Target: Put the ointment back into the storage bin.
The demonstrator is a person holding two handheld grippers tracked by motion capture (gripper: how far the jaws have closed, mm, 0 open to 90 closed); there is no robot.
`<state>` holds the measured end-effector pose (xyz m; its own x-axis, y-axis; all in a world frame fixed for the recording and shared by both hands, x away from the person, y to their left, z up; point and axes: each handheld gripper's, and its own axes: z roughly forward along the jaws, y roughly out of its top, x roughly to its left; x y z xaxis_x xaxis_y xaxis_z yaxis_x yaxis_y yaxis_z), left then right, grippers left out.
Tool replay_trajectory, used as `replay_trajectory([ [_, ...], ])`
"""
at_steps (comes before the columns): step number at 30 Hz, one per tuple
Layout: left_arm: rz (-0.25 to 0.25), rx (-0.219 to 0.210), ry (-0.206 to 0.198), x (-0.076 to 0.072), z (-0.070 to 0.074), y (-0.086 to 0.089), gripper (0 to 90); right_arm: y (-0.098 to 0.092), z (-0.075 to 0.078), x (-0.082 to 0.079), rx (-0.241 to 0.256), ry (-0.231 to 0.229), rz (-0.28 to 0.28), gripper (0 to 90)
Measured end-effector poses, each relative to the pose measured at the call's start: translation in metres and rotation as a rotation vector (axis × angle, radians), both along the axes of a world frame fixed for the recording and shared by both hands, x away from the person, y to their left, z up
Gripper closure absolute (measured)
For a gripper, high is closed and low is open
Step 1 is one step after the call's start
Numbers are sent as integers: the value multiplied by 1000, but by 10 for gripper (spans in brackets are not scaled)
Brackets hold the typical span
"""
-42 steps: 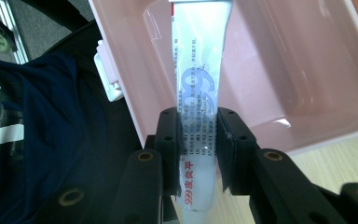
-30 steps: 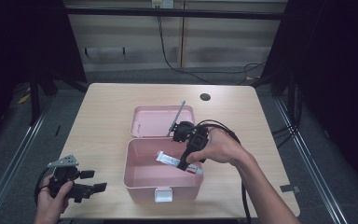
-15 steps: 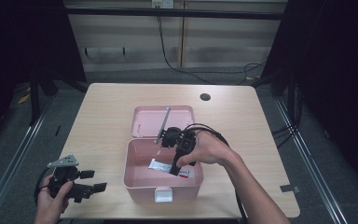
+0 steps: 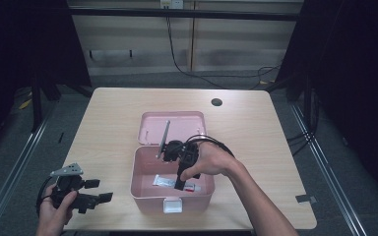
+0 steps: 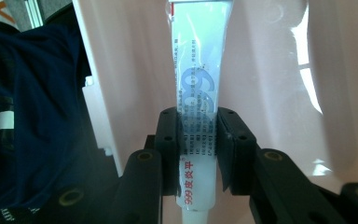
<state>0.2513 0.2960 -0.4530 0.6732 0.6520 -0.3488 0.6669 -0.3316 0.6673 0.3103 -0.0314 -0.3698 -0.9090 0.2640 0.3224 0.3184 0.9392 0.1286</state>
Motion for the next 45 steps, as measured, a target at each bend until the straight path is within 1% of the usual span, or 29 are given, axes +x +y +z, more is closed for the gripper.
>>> replay_trajectory([
  [2, 0, 0, 0, 0, 0, 0, 166, 3, -5, 1, -6, 6, 19, 717],
  [5, 1, -1, 0, 0, 0, 0, 166, 6, -8, 1, -16, 9, 37, 717],
  [9, 0, 0, 1, 0, 0, 0, 166, 8, -12, 1, -13, 3, 45, 717],
  [12, 1, -1, 0, 0, 0, 0, 166, 10, -16, 1, -20, 8, 53, 717],
  [15, 0, -1, 0, 0, 0, 0, 166, 13, -22, 1, -12, 13, 59, 717],
  [21, 0, -4, -2, 0, 0, 0, 166, 19, -27, 1, -18, 18, 85, 716],
  [25, -5, -4, 0, 0, 0, 1, 166, 23, -36, 0, -21, 27, 103, 717],
  [27, -4, -4, 0, 0, 1, 1, 166, 24, -38, 1, -23, 35, 105, 717],
  [31, -6, -4, 0, 0, 0, 1, 166, 25, -43, 1, -25, 34, 103, 717],
  [32, -4, -4, 0, 0, 1, 1, 166, 26, -44, 2, -29, 32, 111, 716],
  [34, -6, -3, 0, 0, 0, 1, 166, 27, -48, 1, -27, 43, 114, 716],
  [36, -6, -1, 0, 0, 0, 1, 166, 31, -54, 1, -41, 47, 115, 716],
  [43, -4, -4, 1, 0, 0, 1, 166, 35, -64, 0, -34, 65, 122, 716],
  [44, -6, -3, 0, 0, 0, 1, 166, 35, -65, 0, -43, 69, 128, 716],
  [45, -5, -4, 1, 0, 0, 1, 166, 37, -69, 0, -42, 73, 121, 716],
])
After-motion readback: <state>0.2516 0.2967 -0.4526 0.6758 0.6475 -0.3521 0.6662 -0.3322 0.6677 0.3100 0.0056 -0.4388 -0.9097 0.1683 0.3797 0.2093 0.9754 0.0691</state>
